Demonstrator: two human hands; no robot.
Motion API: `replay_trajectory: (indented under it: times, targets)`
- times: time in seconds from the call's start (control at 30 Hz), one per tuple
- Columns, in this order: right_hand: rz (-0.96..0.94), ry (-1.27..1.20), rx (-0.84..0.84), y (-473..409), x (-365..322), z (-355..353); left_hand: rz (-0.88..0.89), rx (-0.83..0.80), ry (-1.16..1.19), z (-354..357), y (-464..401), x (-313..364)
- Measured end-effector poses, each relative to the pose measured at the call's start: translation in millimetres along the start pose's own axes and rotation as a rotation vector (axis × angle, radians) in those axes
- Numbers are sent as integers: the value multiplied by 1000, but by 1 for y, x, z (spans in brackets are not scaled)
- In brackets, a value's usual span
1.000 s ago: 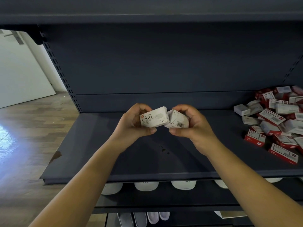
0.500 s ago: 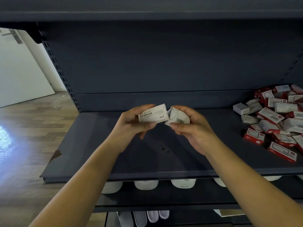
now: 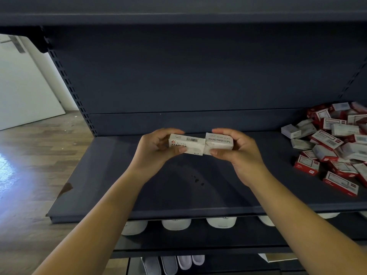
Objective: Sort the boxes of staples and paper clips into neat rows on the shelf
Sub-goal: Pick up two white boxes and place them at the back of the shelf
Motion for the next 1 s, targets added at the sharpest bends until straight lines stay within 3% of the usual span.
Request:
replay_trajectory:
  times: [0.23,0.5,0.67,0.87,1.0]
  targets:
    - [-62,79,-14,-1,-2,-1,100,10,-115,3,0,1]
    - [-179,203,2,0,1,-2,297,74,-426,5,1,2]
    - [-257,287,75,1,2,-5,283,107,-375,2,2,1]
    - [-251,282,31,4,1,-3,262,106,-347,-2,5,-6]
    - [-275,306,38,6,1,-3,441,145,-460,0,5,-5]
Point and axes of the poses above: each hand's wrist, its own y-axis away from the middle knuckle, its own z-axis out of the palm, x = y × z, the point moved 3 cm from there along -y, towards the middle knuckle, and after that the axes turned 10 degrees about x, right-handed, at the moved point
